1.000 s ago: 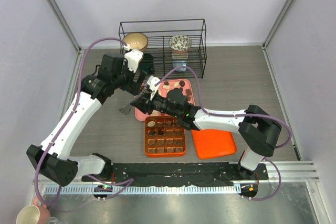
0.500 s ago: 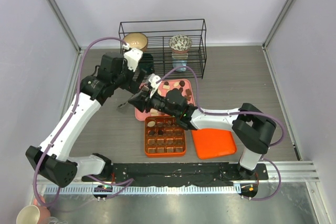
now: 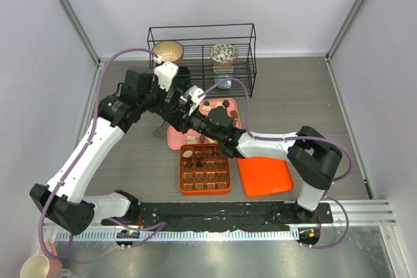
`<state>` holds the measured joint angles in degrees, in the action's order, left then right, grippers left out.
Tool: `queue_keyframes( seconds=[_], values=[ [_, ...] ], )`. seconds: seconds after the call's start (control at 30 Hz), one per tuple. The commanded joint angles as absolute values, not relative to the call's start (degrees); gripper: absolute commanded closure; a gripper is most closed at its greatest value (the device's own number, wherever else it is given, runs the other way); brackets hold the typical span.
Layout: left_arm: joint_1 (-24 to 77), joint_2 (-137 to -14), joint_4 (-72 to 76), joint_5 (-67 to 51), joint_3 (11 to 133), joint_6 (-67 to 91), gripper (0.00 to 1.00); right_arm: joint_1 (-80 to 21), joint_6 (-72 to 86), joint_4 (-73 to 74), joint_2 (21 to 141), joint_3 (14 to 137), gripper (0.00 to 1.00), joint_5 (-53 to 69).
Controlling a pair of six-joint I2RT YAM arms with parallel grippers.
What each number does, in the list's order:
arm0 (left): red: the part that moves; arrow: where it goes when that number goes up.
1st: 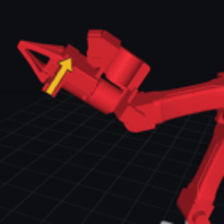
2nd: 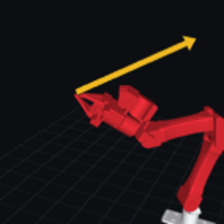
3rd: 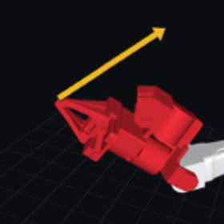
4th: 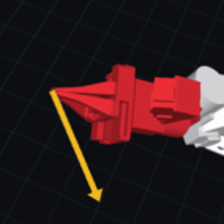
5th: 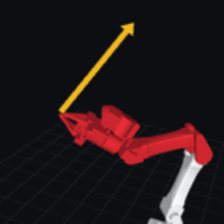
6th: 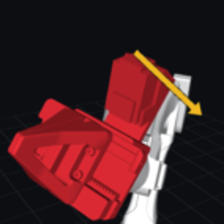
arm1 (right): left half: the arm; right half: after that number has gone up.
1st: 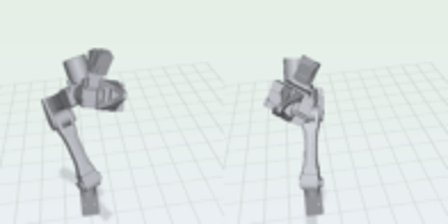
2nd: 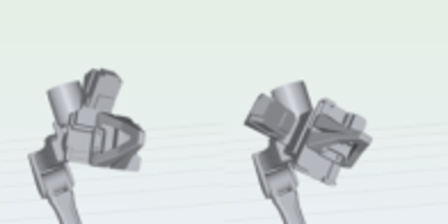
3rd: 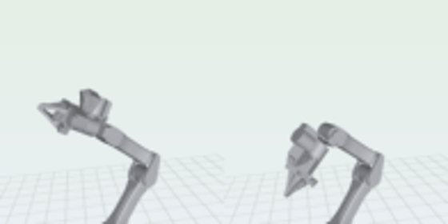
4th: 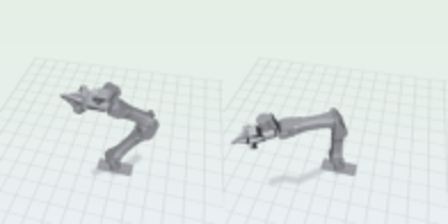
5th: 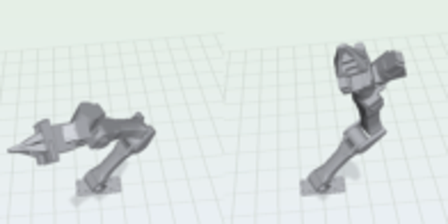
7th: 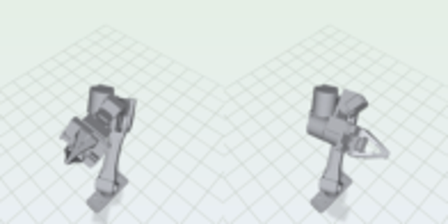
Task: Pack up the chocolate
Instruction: Pick up the fake chocolate from the plate.
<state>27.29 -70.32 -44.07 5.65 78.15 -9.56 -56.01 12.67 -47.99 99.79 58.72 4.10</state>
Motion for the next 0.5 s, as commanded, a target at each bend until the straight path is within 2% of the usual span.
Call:
queue_keyframes(
  seconds=[0.0,0.17,0.3,0.4,0.47],
  values=[
    [28.5,-68.5,-47.0,4.3,78.3,-10.3,0.00,-55.4,11.3,-53.0,98.2,62.1,0.92,2.2],
    [24.6,-68.6,-45.8,10.9,80.5,-9.3,0.00,-55.5,5.6,-50.1,96.9,60.6,0.95,1.1],
    [9.5,-73.8,-50.7,0.8,85.3,-5.7,0.00,-55.3,0.4,-48.4,95.2,59.2,0.98,-3.7],
    [5.2,-74.4,-51.6,-3.6,83.1,-6.6,0.00,-54.6,-2.6,-48.6,93.5,57.3,0.99,-7.0],
    [5.1,-73.3,-48.6,-3.7,77.5,-8.1,0.00,-53.4,-3.4,-48.6,91.5,55.6,0.99,-9.3]
  ],
)
